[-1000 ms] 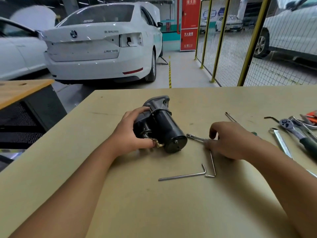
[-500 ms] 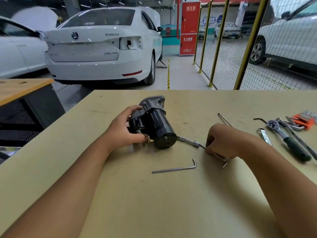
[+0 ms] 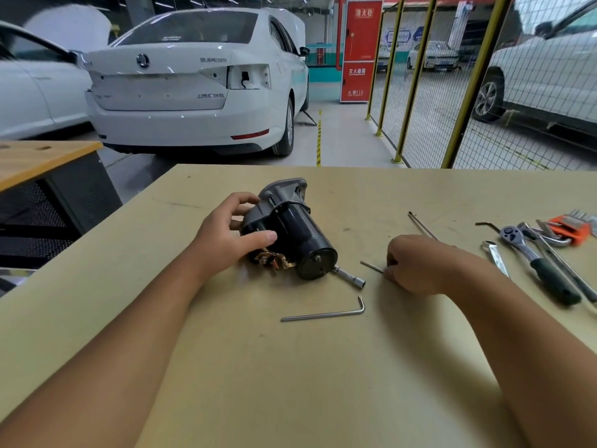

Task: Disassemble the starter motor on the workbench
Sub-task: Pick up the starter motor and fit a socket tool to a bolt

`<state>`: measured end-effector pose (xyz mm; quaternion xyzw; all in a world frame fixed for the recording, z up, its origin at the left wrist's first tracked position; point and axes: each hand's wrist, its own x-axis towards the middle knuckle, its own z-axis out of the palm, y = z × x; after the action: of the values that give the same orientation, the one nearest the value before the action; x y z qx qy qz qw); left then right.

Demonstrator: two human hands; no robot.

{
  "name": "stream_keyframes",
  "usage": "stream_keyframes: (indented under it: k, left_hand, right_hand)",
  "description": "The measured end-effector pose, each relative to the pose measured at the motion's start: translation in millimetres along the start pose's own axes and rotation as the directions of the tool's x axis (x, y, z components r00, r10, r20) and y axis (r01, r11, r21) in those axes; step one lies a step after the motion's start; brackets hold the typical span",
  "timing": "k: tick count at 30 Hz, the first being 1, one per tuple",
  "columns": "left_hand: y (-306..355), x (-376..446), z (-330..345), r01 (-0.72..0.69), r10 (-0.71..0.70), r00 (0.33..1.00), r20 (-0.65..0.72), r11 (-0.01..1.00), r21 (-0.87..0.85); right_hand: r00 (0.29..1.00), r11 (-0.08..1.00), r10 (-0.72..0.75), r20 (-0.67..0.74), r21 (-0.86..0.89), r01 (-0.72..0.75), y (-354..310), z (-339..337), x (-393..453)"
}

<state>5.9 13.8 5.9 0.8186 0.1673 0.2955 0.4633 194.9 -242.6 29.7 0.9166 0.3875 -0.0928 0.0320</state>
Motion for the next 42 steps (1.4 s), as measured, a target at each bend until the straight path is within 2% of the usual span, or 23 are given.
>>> stream_keyframes:
  k: [4,8,10,12,17,20,22,24,26,29,33,36,39,42]
  left_hand:
    - [2,-1,4,0.035,-0.041,0.994,-0.097,0.997,-0.065]
    - [-3,-2,-2,0.091,-0.121,0.978,-0.168,0.980,-0.180]
    - [-5,-1,2,0.170,-0.208,0.958,-0.198,0.967,-0.192]
    - [-5,1,8,0.258,-0.283,0.931,-0.230,0.957,-0.131]
    - [2,2,16,0.347,-0.314,0.922,-0.226,0.929,0.125]
    - [9,2,21,0.438,-0.418,0.886,-0.200,0.897,0.066]
    - [13,1,21,0.479,-0.480,0.863,-0.157,0.877,-0.047]
    - [17,0,19,0.515,-0.523,0.848,-0.090,0.852,-0.097]
    - [19,-1,20,0.539,-0.538,0.841,-0.059,0.842,-0.014]
    - [20,0,26,0.498,-0.499,0.865,-0.060,0.867,-0.027]
    - [22,-3,30,0.422,-0.442,0.891,-0.100,0.890,-0.172]
    - [25,0,29,0.357,-0.402,0.896,-0.187,0.904,-0.235]
    - [30,5,18,0.250,-0.293,0.911,-0.289,0.952,-0.177]
    - [35,5,6,0.133,-0.146,0.936,-0.321,0.989,-0.062]
  right_hand:
    - [0.999,0.995,0.020,-0.046,-0.100,-0.025,-1,7,2]
    - [0.998,0.995,0.005,-0.060,-0.097,-0.011,-1,3,0]
    - [0.999,0.996,-0.014,-0.040,-0.094,0.010,-2,3,0]
    - [0.999,0.992,-0.025,-0.042,-0.123,0.019,-4,4,0]
    - [0.994,0.986,-0.004,-0.106,-0.165,-0.013,-11,7,-2]
    - [0.984,0.999,0.035,-0.176,-0.033,-0.042,-7,3,1]
    - [0.959,0.988,0.073,-0.275,0.150,-0.032,-2,1,6]
    - [0.933,0.924,0.120,-0.339,0.381,0.019,-3,1,10]
    - [0.915,0.817,0.156,-0.372,0.569,0.091,-7,3,11]
    - [0.896,0.704,0.150,-0.418,0.681,0.200,-14,3,6]
    - [0.870,0.701,0.040,-0.491,0.635,0.326,-24,3,-3]
    - [0.879,0.702,-0.052,-0.473,0.609,0.369,-36,6,-7]
    - [0.887,0.679,-0.135,-0.442,0.610,0.408,-47,9,-11]
    - [0.875,0.652,-0.179,-0.449,0.612,0.448,-58,13,-14]
